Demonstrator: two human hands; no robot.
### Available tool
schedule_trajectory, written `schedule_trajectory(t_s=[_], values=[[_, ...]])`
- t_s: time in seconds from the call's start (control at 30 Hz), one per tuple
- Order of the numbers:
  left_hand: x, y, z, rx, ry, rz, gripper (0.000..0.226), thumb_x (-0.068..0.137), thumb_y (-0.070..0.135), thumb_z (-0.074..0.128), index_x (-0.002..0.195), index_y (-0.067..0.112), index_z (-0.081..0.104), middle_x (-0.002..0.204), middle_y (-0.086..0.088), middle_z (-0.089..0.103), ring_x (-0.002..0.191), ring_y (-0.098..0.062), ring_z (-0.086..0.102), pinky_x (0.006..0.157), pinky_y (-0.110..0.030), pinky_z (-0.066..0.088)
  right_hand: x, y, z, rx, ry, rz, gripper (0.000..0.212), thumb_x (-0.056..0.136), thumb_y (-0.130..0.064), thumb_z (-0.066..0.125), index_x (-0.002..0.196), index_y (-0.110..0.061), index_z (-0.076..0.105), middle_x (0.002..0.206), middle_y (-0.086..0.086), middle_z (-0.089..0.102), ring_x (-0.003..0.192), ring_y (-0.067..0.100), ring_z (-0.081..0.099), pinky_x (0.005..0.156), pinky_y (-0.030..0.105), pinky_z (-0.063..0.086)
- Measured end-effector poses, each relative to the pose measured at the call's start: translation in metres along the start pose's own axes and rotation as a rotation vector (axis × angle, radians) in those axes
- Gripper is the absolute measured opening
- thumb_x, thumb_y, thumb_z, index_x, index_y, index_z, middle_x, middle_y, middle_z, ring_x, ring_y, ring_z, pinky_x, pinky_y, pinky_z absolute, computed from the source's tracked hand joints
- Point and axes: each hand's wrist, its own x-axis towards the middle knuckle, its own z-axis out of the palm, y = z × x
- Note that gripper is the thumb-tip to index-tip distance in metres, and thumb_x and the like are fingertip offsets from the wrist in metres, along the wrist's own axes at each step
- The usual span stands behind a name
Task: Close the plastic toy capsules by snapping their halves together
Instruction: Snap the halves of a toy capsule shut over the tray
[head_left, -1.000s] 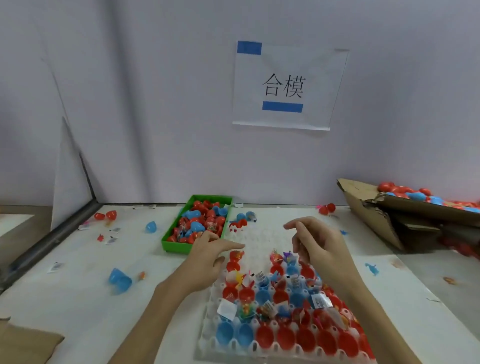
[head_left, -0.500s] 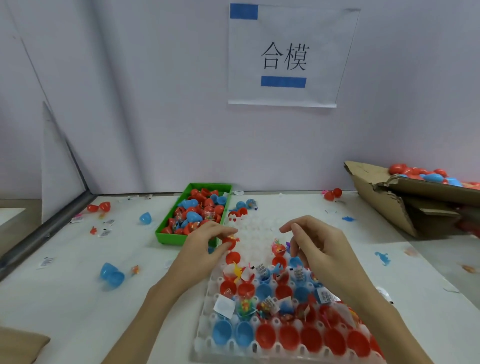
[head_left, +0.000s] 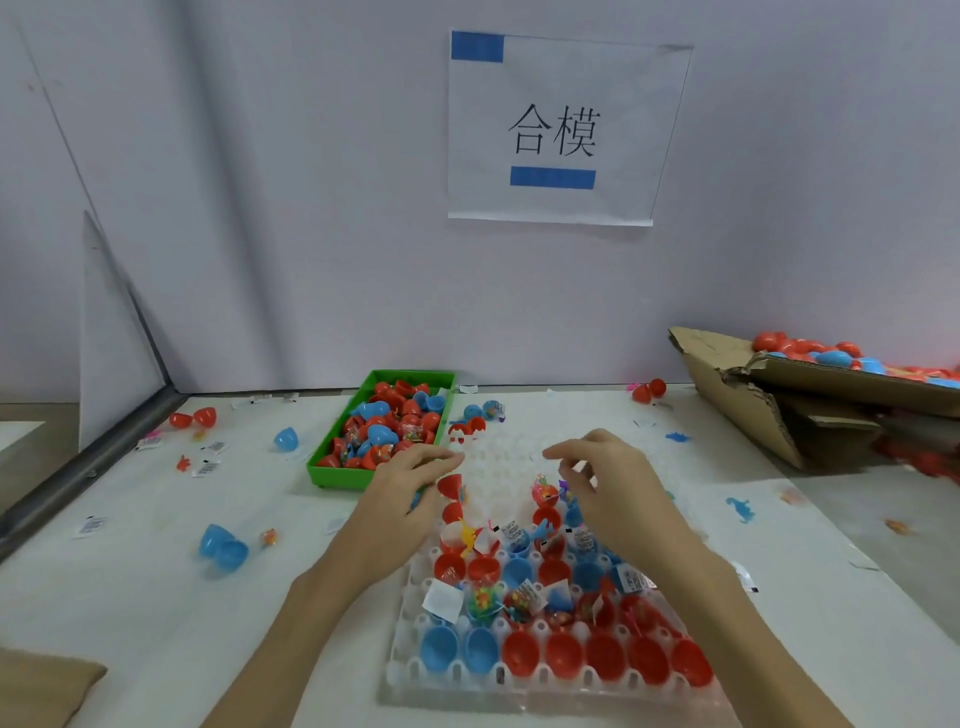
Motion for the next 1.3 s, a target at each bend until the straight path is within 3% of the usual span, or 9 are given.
schedule_trajectory(t_s=[0.13, 0.23, 0.43, 0.57, 0.7, 0.87, 0.93, 1.07, 1.3], values=[[-0.005, 0.003, -0.004, 0.012, 0.088, 0.034, 0.034, 0.104, 0.003, 0.056, 0.128, 0.020, 0.072, 0.125, 0.012, 0.061, 0.123, -0.002, 0.051, 0.108, -0.015, 0.036, 0.020, -0.001, 0.008, -0.267, -0.258, 0.013, 0.035, 0.104, -0.028, 0.058, 0.138, -0.025, 0.063, 0.130, 0.005, 0.056, 0.122, 0.025, 0.046, 0.101, 0.036, 0.046], [-0.008, 0.004, -0.006, -0.010, 0.131, 0.050, 0.030, 0.103, 0.003, 0.057, 0.121, 0.020, 0.074, 0.117, 0.016, 0.059, 0.119, 0.000, 0.053, 0.104, -0.011, 0.038, 0.029, -0.002, 0.009, -0.287, -0.301, 0.010, 0.025, 0.101, -0.035, 0.063, 0.120, -0.023, 0.074, 0.121, 0.004, 0.062, 0.112, 0.022, 0.046, 0.096, 0.034, 0.042], [-0.009, 0.008, -0.002, -0.029, 0.120, 0.045, 0.027, 0.103, 0.004, 0.058, 0.116, 0.021, 0.074, 0.118, 0.010, 0.060, 0.119, -0.002, 0.053, 0.102, -0.007, 0.037, 0.038, 0.001, 0.007, -0.227, -0.280, 0.000, 0.024, 0.097, -0.033, 0.069, 0.112, -0.015, 0.075, 0.116, 0.001, 0.069, 0.096, 0.013, 0.052, 0.096, 0.031, 0.046], [-0.008, 0.009, -0.001, -0.073, 0.152, 0.029, 0.028, 0.102, 0.001, 0.059, 0.115, 0.020, 0.075, 0.117, 0.009, 0.061, 0.117, -0.004, 0.055, 0.104, -0.019, 0.046, 0.040, 0.006, 0.008, -0.159, -0.237, 0.042, 0.025, 0.096, -0.035, 0.070, 0.113, -0.017, 0.074, 0.118, 0.001, 0.066, 0.104, 0.017, 0.054, 0.093, 0.034, 0.051], [-0.006, 0.019, -0.004, -0.181, 0.259, 0.028, 0.027, 0.100, 0.006, 0.065, 0.119, 0.023, 0.072, 0.117, 0.014, 0.064, 0.113, -0.004, 0.060, 0.100, -0.024, 0.051, 0.039, -0.001, 0.000, 0.040, -0.027, 0.019, 0.015, 0.094, -0.040, 0.070, 0.103, -0.028, 0.071, 0.104, -0.011, 0.062, 0.094, 0.009, 0.056, 0.073, 0.019, 0.044], [-0.008, 0.039, -0.008, -0.313, 0.034, 0.111, 0.063, 0.088, 0.023, 0.084, 0.141, 0.040, 0.055, 0.133, 0.024, 0.059, 0.119, -0.004, 0.062, 0.094, -0.016, 0.053, 0.009, -0.025, -0.008, 0.446, 0.004, 0.004, 0.009, 0.088, -0.047, 0.074, 0.083, -0.045, 0.067, 0.083, -0.027, 0.070, 0.083, 0.000, 0.065, 0.065, 0.011, 0.052], [-0.010, 0.047, -0.004, -0.363, 0.045, 0.115, 0.064, 0.084, 0.024, 0.088, 0.139, 0.038, 0.058, 0.131, 0.023, 0.062, 0.116, -0.007, 0.066, 0.094, -0.016, 0.054, 0.000, -0.029, -0.005, 0.510, -0.006, 0.024, 0.008, 0.087, -0.044, 0.077, 0.084, -0.040, 0.071, 0.085, -0.027, 0.071, 0.080, 0.004, 0.067, 0.066, 0.013, 0.054], [-0.014, 0.055, 0.004, -0.424, 0.152, 0.073, 0.041, 0.083, 0.024, 0.087, 0.121, 0.029, 0.071, 0.115, 0.021, 0.072, 0.105, -0.006, 0.071, 0.087, -0.016, 0.057, -0.006, -0.032, -0.002, 0.564, 0.030, 0.086, 0.005, 0.087, -0.035, 0.079, 0.088, -0.031, 0.077, 0.077, -0.011, 0.074, 0.073, 0.011, 0.068, 0.065, 0.017, 0.055], [-0.020, 0.065, 0.019, -0.454, 0.210, 0.043, 0.033, 0.088, 0.018, 0.083, 0.118, 0.027, 0.074, 0.104, 0.018, 0.076, 0.095, -0.007, 0.075, 0.081, -0.017, 0.059, -0.012, -0.035, -0.003, 0.345, 0.082, -0.015, 0.022, 0.095, -0.025, 0.072, 0.116, -0.024, 0.078, 0.090, -0.016, 0.068, 0.079, 0.003, 0.064, 0.073, 0.013, 0.052]])
